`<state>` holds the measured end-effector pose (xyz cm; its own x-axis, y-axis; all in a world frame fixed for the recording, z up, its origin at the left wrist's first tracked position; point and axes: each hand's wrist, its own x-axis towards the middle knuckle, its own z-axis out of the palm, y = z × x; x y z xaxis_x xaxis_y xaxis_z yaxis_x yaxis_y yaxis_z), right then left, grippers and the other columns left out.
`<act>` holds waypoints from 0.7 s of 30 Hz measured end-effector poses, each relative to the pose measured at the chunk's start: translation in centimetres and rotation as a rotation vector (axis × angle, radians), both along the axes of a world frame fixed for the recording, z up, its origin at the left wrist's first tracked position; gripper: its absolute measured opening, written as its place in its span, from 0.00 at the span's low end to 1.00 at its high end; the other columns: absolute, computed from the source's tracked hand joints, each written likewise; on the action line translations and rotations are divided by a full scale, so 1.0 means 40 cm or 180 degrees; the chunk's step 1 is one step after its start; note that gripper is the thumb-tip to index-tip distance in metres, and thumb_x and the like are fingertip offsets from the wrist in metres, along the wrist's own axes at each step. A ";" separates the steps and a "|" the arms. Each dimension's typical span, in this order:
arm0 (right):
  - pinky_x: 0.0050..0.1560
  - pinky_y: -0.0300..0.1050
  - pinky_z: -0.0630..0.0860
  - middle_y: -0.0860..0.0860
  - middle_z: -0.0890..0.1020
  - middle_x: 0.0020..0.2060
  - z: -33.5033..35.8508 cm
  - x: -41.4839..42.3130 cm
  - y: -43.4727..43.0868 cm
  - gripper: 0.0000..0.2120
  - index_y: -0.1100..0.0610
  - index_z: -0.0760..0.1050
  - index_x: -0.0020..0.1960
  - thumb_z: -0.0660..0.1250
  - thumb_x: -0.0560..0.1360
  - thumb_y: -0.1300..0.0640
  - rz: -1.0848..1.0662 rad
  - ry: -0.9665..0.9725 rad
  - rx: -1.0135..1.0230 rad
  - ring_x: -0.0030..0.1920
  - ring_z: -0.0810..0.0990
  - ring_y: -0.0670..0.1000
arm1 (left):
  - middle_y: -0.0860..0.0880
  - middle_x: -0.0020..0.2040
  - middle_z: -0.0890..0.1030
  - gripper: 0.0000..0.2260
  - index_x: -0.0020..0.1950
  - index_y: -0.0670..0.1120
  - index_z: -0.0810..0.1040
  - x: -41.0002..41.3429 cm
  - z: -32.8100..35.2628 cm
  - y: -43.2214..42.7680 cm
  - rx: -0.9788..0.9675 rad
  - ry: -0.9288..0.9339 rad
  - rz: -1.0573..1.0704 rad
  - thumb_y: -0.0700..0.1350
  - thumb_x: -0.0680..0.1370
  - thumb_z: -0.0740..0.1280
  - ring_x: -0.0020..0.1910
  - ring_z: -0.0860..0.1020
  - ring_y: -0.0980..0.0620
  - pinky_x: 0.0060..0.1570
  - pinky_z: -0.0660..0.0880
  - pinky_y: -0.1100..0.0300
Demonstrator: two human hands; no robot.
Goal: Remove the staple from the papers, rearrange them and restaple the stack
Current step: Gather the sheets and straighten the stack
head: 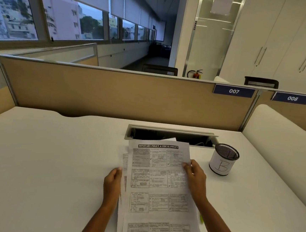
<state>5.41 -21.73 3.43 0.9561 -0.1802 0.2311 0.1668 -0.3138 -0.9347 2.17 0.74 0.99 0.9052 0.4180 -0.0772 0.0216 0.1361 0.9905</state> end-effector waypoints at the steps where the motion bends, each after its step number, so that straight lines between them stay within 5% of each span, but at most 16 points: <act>1: 0.28 0.30 0.77 0.51 0.81 0.39 -0.001 -0.001 0.003 0.06 0.59 0.72 0.46 0.59 0.78 0.58 -0.0010 -0.0018 -0.0017 0.34 0.80 0.47 | 0.44 0.38 0.81 0.11 0.40 0.44 0.78 0.000 0.002 -0.005 0.0107 -0.0033 -0.0086 0.44 0.78 0.58 0.36 0.79 0.47 0.35 0.78 0.59; 6: 0.28 0.32 0.79 0.55 0.82 0.45 -0.006 -0.006 0.018 0.03 0.56 0.69 0.50 0.60 0.77 0.58 0.0085 0.0100 0.0217 0.36 0.82 0.47 | 0.42 0.42 0.83 0.02 0.41 0.47 0.77 0.003 0.020 -0.018 0.0506 -0.0112 -0.0340 0.43 0.73 0.67 0.38 0.82 0.45 0.36 0.81 0.53; 9: 0.31 0.34 0.78 0.53 0.80 0.48 -0.011 -0.016 0.022 0.16 0.53 0.63 0.59 0.65 0.75 0.56 0.0229 0.0452 0.0563 0.39 0.82 0.46 | 0.46 0.39 0.83 0.03 0.41 0.49 0.77 0.002 0.047 -0.013 0.0440 -0.0236 -0.0304 0.42 0.72 0.68 0.34 0.82 0.50 0.29 0.80 0.62; 14: 0.49 0.53 0.79 0.49 0.81 0.56 -0.009 -0.034 0.008 0.39 0.48 0.70 0.60 0.72 0.54 0.32 0.1195 0.1004 0.1114 0.55 0.79 0.50 | 0.55 0.28 0.83 0.05 0.38 0.51 0.79 -0.001 0.129 -0.008 0.0374 -0.0726 -0.0470 0.41 0.71 0.69 0.29 0.82 0.57 0.26 0.77 0.68; 16: 0.54 0.58 0.77 0.50 0.81 0.57 -0.007 -0.033 -0.002 0.37 0.50 0.71 0.61 0.74 0.56 0.37 0.1383 0.1110 0.1226 0.57 0.79 0.52 | 0.57 0.29 0.83 0.07 0.38 0.52 0.78 0.001 0.162 -0.003 0.0457 -0.0953 -0.0464 0.40 0.72 0.69 0.29 0.82 0.58 0.26 0.78 0.68; 18: 0.51 0.54 0.80 0.55 0.81 0.56 0.003 -0.029 -0.001 0.24 0.54 0.74 0.57 0.74 0.64 0.49 0.1313 0.0914 0.1280 0.54 0.81 0.55 | 0.59 0.35 0.84 0.09 0.47 0.54 0.77 0.000 0.192 0.000 0.0424 -0.1178 -0.0476 0.40 0.72 0.68 0.35 0.83 0.57 0.31 0.81 0.63; 21: 0.40 0.43 0.83 0.57 0.83 0.51 0.036 -0.024 0.015 0.11 0.55 0.78 0.50 0.70 0.69 0.64 0.0894 0.0346 0.1385 0.47 0.84 0.54 | 0.59 0.49 0.80 0.31 0.68 0.59 0.58 0.003 0.218 -0.002 0.0309 -0.1452 -0.0468 0.41 0.71 0.68 0.45 0.82 0.59 0.36 0.81 0.63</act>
